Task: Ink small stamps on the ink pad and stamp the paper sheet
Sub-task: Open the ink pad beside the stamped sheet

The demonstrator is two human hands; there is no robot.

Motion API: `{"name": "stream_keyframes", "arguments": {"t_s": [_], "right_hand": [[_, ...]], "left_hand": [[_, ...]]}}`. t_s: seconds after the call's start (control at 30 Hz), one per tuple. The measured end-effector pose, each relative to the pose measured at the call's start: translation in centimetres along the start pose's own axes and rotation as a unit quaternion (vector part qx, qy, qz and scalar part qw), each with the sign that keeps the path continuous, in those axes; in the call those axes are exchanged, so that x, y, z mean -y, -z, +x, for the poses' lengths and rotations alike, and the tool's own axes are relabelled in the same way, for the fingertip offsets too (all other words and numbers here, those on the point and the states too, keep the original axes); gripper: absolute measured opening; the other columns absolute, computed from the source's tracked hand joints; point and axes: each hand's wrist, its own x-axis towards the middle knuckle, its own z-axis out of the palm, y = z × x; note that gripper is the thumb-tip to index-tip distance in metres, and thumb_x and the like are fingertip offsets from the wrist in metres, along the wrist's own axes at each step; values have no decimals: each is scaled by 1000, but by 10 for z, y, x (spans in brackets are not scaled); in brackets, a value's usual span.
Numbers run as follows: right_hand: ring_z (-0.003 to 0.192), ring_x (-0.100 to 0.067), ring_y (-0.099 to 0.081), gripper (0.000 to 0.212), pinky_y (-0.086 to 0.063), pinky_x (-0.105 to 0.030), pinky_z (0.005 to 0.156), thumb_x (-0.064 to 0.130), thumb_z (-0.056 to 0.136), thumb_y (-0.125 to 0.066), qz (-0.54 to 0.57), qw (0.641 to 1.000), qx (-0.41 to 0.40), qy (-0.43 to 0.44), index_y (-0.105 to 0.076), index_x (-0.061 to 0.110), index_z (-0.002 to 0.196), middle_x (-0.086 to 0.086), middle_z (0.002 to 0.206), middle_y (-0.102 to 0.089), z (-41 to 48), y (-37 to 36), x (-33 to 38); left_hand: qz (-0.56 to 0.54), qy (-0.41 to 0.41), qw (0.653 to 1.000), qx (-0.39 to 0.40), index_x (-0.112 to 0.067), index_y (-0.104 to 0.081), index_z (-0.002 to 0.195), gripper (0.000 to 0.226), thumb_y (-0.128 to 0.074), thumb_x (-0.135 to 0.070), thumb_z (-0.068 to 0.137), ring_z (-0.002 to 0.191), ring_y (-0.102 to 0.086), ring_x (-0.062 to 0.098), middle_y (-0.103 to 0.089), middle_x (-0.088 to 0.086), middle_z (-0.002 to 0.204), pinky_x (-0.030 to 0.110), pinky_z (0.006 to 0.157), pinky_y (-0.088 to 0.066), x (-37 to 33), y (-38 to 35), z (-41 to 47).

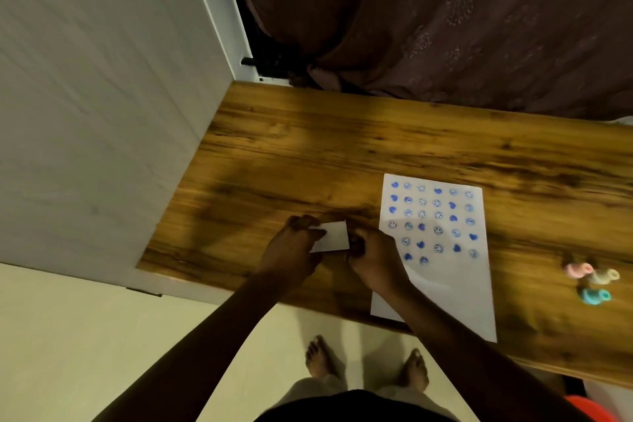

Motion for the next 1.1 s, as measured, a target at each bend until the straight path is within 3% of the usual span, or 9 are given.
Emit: {"name": "stream_keyframes", "arguments": {"t_s": [0.4,0.57,0.67,0.77,0.87,0.93,1.0,1.03,1.1], "right_hand": [[129,-25,-59,43,-45,-39,113,25,91,-74,-22,1000,-1,-5,-62,10,129,-7,134,-66,1,-1,2],[127,-24,-60,41,-44,-31,111,26,92,-73,-11,1000,3,-10,-64,11,129,-6,132,-67,3,1,3],[122,-20,-62,36,-42,-26,109,27,93,-71,-32,999,-15,-3,-65,10,124,-5,127,-69,2,-2,2],[126,-18,-57,35,-35,-23,114,28,98,-65,-53,998,-27,-4,-61,9,127,-6,131,-65,3,-5,1],[124,-29,-58,29,-36,-12,106,12,102,-58,20,998,-50,-20,-56,-4,126,-18,127,-63,5,-10,-3],[120,-38,-59,26,-44,-30,111,5,104,-50,96,992,-75,-25,-51,-11,125,-26,124,-62,3,-9,-6],[113,-36,-62,21,-48,-47,108,13,104,-52,140,988,-64,-19,-54,-1,120,-24,120,-63,0,-7,-5],[109,-31,-64,19,-50,-42,105,20,101,-58,172,983,-51,-22,-55,7,114,-20,116,-65,-1,-8,-4],[100,-11,-63,20,-47,-17,96,25,95,-68,134,990,-40,-7,-58,13,107,-6,108,-67,0,-10,-8]], "left_hand": [[63,-77,994,45,-20,-63,140,45,-65,-33,97,133,-53,30,-60,9,145,41,106,-46,7,13,12],[59,-95,992,65,-20,-62,140,46,-59,-34,97,127,-62,28,-67,7,141,37,102,-49,6,27,18],[54,-87,992,68,-23,-67,134,43,-59,-33,93,120,-66,29,-71,6,135,36,94,-53,7,35,25],[34,-86,993,74,-24,-73,125,38,-59,-28,89,103,-73,29,-78,6,118,33,76,-55,8,42,34],[-4,-80,994,75,-26,-70,131,44,-55,-25,90,92,-73,27,-79,5,113,29,62,-51,13,46,46],[-5,-72,995,67,-25,-67,136,43,-52,-25,96,97,-69,26,-77,4,117,27,63,-44,17,46,56],[-11,-59,996,59,-19,-66,136,39,-51,-24,99,105,-69,28,-75,8,122,29,72,-47,20,46,66],[-16,-56,997,56,-17,-66,136,39,-51,-22,100,107,-70,29,-74,10,125,29,74,-50,21,45,70],[-30,-56,996,56,-12,-66,135,37,-51,-17,101,108,-71,29,-74,13,126,29,76,-53,23,46,77]]}}
